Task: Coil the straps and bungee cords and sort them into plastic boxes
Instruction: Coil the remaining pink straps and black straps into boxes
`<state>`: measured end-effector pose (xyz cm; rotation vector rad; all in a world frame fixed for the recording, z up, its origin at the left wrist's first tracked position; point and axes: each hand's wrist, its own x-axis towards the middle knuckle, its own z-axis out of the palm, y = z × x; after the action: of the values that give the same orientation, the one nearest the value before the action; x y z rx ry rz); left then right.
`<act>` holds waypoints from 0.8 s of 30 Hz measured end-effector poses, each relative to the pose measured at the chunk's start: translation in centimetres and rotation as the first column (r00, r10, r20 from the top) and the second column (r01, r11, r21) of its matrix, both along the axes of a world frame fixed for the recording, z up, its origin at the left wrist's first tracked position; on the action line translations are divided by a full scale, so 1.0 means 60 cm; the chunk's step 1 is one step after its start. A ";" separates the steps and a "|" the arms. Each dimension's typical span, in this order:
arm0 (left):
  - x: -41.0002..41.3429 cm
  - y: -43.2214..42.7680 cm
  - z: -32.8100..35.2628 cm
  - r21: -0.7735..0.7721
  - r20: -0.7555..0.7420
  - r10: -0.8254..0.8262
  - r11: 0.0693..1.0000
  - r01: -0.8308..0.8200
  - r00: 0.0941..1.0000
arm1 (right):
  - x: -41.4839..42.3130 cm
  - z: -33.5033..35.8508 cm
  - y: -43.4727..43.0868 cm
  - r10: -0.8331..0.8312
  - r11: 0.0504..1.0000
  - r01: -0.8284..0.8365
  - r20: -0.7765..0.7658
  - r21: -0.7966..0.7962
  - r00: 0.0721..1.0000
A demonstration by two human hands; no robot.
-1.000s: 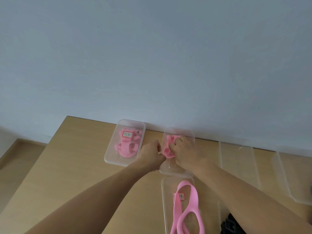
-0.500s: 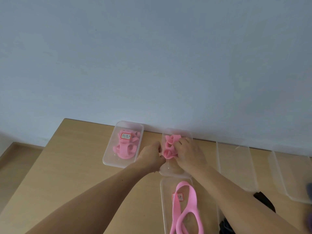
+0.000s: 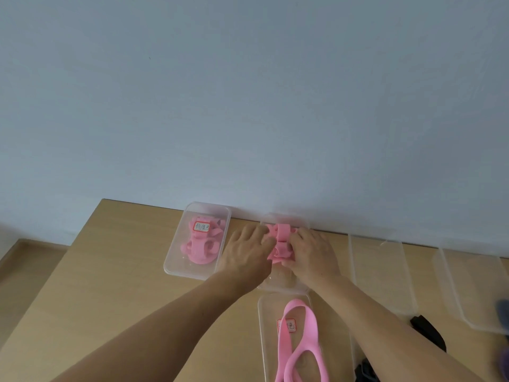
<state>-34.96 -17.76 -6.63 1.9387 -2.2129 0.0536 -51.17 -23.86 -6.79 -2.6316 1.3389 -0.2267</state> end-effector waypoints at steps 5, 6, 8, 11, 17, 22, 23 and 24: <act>-0.009 -0.016 0.006 0.093 0.149 -0.101 0.992 0.088 0.984 | -0.012 -0.008 -0.004 0.035 0.999 -0.034 -0.021 0.030 0.999; -0.011 -0.019 0.005 0.101 0.145 -0.101 0.991 0.086 0.984 | -0.014 -0.008 -0.004 0.038 0.999 -0.037 -0.025 0.015 0.999; -0.015 -0.021 0.001 0.139 0.109 -0.083 0.988 0.067 0.991 | -0.016 -0.010 -0.003 0.045 0.999 -0.046 -0.034 -0.010 0.998; -0.015 -0.014 -0.002 0.194 0.051 -0.045 0.980 0.034 0.998 | -0.017 -0.007 -0.001 0.042 0.999 -0.043 -0.032 -0.009 0.999; -0.009 -0.002 0.018 0.079 -0.049 0.011 0.997 -0.007 0.999 | -0.024 -0.001 0.004 0.020 1.000 -0.020 -0.002 0.003 1.000; 0.000 0.005 0.009 0.158 -0.075 0.015 0.987 -0.003 0.997 | -0.018 0.008 0.012 0.010 1.000 -0.010 -0.032 0.008 0.999; 0.001 0.007 0.009 0.154 -0.079 0.011 0.988 0.001 0.997 | -0.018 0.010 0.014 0.000 1.000 0.000 -0.030 0.006 1.000; 0.002 0.009 0.009 0.142 -0.086 0.004 0.990 0.008 0.996 | -0.019 0.013 0.017 -0.010 1.000 0.010 -0.031 0.005 0.999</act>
<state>-34.82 -17.22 -6.09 1.9706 -2.2176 -0.1895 -52.31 -22.86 -6.01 -2.6355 1.3608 -0.1838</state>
